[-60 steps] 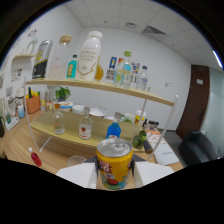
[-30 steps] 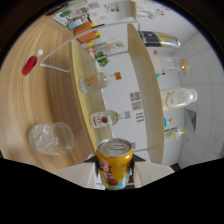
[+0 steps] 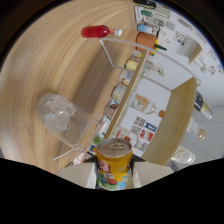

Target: Make me a cup of Vodka Sunrise.

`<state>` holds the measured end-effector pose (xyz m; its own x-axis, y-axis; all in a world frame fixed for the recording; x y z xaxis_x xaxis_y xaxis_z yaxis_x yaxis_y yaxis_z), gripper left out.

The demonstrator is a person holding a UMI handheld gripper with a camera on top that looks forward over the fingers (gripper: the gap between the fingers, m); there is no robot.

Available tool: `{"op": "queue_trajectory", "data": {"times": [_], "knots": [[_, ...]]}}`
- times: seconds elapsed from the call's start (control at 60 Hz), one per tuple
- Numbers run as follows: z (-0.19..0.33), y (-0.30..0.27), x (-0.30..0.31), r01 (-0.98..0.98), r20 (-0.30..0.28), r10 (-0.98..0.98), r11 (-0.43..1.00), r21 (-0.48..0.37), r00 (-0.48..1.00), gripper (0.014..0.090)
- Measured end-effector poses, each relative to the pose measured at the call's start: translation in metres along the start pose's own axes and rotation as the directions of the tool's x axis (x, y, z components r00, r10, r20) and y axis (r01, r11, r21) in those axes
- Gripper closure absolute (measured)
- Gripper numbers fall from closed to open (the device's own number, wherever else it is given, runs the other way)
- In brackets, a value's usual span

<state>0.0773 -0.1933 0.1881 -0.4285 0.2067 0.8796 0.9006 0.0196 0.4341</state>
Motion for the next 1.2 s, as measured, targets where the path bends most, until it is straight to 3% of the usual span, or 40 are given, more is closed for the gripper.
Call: {"op": "queue_trajectory", "data": {"times": [0.167,0.317,0.5,0.7,0.85,1.2], "knots": [[-0.007,0.003,0.01,-0.16,-0.013,0.16,0.987,0.004,0.987,0.0536],[-0.02,0.018,0.042,-0.512,-0.011,0.513,0.858,0.045,0.858,0.0535],[-0.045,0.068,0.082,-0.932,0.017,0.939,0.339,0.128,0.344,0.0531],[-0.058,0.14,0.063,-0.966,0.058,0.982,-0.188,0.177,-0.18,0.0532],[-0.042,0.167,-0.007,-0.917,0.073,0.921,-0.388,0.097,-0.382,0.0532],[0.011,0.148,-0.16,-0.839,0.062,0.841,-0.525,-0.142,-0.537,0.0536]]}}
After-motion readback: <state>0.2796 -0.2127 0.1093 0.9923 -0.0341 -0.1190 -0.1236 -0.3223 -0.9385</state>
